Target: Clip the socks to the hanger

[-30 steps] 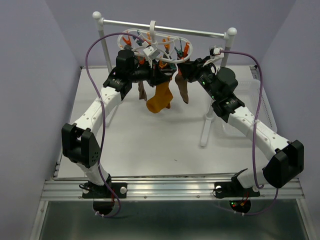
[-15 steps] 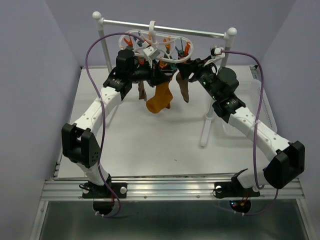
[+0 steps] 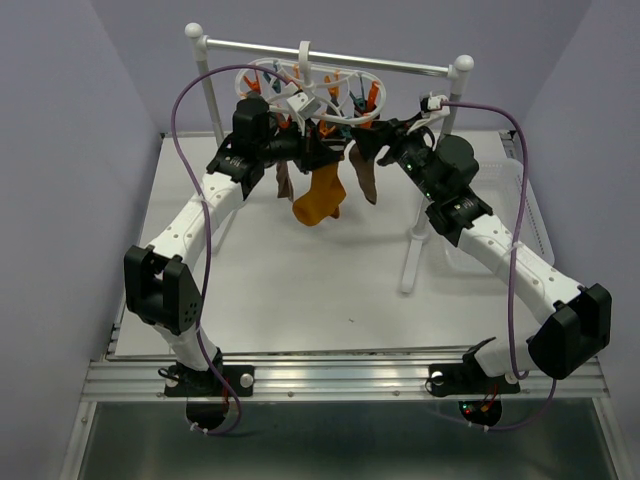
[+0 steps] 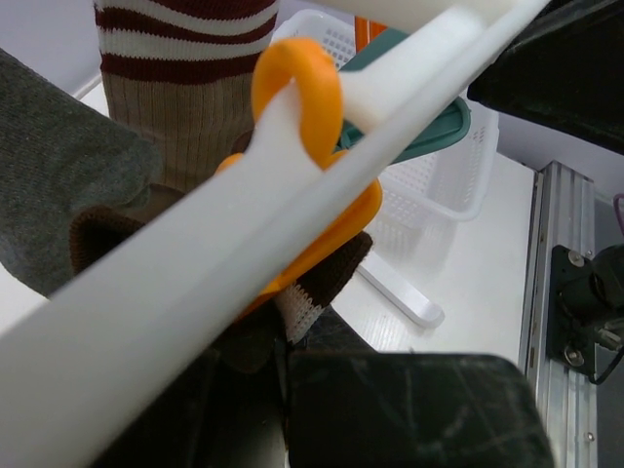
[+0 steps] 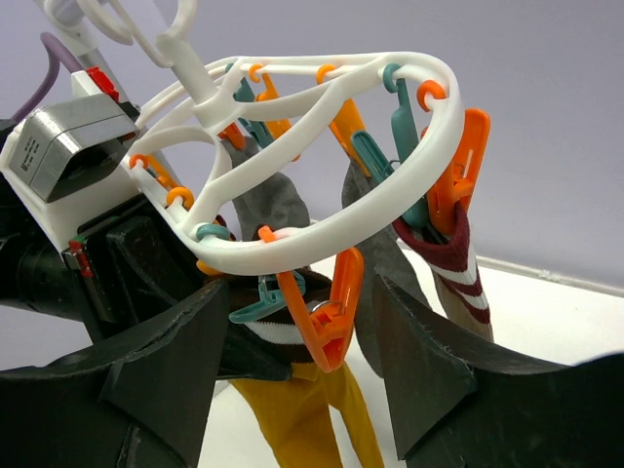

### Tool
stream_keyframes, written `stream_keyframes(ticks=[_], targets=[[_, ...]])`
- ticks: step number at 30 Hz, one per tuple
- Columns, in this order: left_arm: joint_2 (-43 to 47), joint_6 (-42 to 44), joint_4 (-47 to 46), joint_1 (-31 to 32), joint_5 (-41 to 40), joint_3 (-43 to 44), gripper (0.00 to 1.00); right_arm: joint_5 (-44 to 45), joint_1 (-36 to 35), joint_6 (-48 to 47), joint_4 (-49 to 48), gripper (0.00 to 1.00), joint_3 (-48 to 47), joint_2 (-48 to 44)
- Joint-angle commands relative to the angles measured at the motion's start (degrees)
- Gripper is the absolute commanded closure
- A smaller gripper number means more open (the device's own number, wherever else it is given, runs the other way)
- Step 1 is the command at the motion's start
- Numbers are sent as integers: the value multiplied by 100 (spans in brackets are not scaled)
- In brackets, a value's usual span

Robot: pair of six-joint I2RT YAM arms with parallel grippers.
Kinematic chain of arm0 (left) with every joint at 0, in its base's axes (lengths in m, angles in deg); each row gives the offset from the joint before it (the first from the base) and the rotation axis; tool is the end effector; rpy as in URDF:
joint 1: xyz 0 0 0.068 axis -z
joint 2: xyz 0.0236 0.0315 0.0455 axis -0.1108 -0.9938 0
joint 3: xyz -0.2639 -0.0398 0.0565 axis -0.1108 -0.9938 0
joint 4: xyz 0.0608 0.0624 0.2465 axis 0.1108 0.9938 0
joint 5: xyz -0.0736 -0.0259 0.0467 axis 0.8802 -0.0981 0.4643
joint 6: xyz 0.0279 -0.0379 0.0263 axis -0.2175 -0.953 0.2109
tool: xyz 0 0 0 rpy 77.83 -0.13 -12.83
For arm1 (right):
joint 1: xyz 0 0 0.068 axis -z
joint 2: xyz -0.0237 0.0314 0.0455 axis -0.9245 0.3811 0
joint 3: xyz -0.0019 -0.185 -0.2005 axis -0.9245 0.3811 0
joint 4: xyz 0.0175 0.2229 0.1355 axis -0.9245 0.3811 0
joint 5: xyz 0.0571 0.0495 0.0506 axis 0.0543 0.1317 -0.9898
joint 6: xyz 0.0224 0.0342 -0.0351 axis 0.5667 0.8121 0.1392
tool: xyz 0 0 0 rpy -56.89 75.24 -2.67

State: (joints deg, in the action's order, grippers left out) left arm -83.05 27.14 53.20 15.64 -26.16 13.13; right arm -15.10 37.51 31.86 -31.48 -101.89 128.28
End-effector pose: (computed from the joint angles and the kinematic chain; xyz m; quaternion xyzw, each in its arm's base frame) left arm 0.3524 -0.1719 0.4015 0.4016 0.6076 -0.4288 0.5345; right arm 0.2817 0.1651 0.4245 -0.0857 0.6147 0.3307 0.7109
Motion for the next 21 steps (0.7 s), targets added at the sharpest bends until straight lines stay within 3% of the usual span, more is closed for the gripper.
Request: stream_keyframes(ticks=[1, 21], targets=[[47, 73, -261, -55, 153, 369, 100, -220, -6, -209, -85, 35, -157, -170], [-208, 73, 38, -205, 259, 712, 100, -536, 108, -526, 118, 33, -386, -30]])
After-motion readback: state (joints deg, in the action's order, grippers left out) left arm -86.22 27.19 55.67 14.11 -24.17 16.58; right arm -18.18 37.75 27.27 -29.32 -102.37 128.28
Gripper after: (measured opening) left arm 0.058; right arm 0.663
